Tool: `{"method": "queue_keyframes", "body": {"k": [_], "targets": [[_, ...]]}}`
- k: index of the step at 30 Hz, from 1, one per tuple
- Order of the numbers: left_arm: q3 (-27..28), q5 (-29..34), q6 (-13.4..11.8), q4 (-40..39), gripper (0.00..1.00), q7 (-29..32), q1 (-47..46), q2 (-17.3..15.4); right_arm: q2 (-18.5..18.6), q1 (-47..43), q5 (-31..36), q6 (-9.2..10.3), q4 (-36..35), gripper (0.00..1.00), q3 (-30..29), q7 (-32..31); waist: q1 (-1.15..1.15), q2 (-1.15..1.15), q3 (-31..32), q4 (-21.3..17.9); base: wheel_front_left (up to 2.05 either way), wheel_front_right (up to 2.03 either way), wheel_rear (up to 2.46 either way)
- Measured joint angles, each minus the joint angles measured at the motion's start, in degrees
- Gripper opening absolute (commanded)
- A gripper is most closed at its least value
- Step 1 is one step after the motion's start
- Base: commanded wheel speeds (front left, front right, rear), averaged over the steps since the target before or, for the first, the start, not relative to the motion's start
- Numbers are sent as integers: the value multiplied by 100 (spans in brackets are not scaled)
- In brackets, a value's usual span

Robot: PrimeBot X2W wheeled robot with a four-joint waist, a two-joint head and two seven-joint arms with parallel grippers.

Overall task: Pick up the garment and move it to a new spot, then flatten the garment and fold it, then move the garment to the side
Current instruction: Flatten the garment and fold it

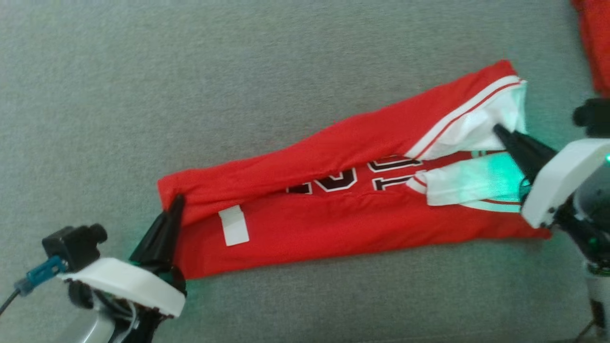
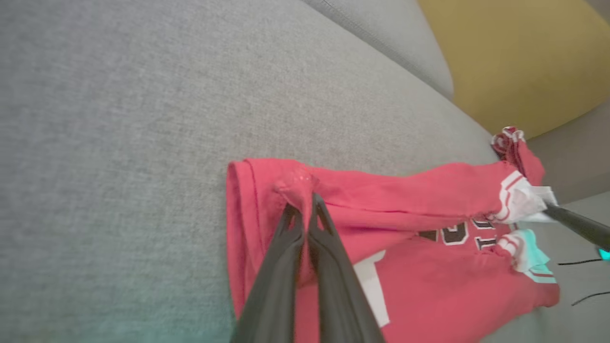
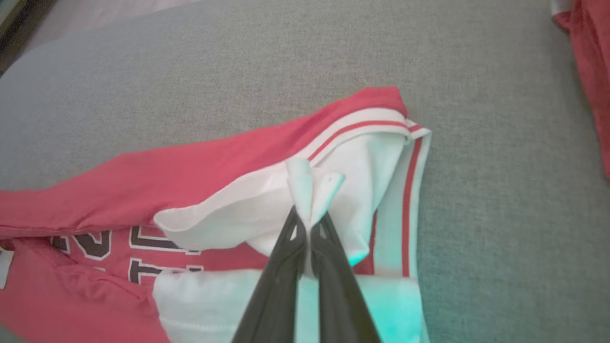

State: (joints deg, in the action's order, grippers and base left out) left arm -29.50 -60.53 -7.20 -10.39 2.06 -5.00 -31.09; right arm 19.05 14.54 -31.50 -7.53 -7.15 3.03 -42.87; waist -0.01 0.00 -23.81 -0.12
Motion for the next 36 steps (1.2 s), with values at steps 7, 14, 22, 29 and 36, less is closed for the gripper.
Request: {"method": "queue_keyframes", "body": {"k": [7,14,22,29,36], "targets": [[161,510,-552,234,100,-470,102,-76,-286,-27,-23,0,179,100,-237,-296,0,0,77,-99,0,0,0],[508,1358,-892,294,100,-1564,207,259,-967,305,621,0,670,100,-1247,-446,1,0,30,35,0,0,0],[590,2407,-581,510,100,-1645,322,1268,-935,506,1395,0,1134,100,-1001,-745,1,0,26,318,0,0,0],[1028,2843,-55,788,100,-1650,785,1819,-405,-3,1368,0,820,100,-889,-1190,1,0,178,439,0,0,0],[1518,3200,365,947,100,-1651,791,2095,-392,-240,1337,0,592,100,-970,-1461,1,0,189,435,0,0,0]]}}
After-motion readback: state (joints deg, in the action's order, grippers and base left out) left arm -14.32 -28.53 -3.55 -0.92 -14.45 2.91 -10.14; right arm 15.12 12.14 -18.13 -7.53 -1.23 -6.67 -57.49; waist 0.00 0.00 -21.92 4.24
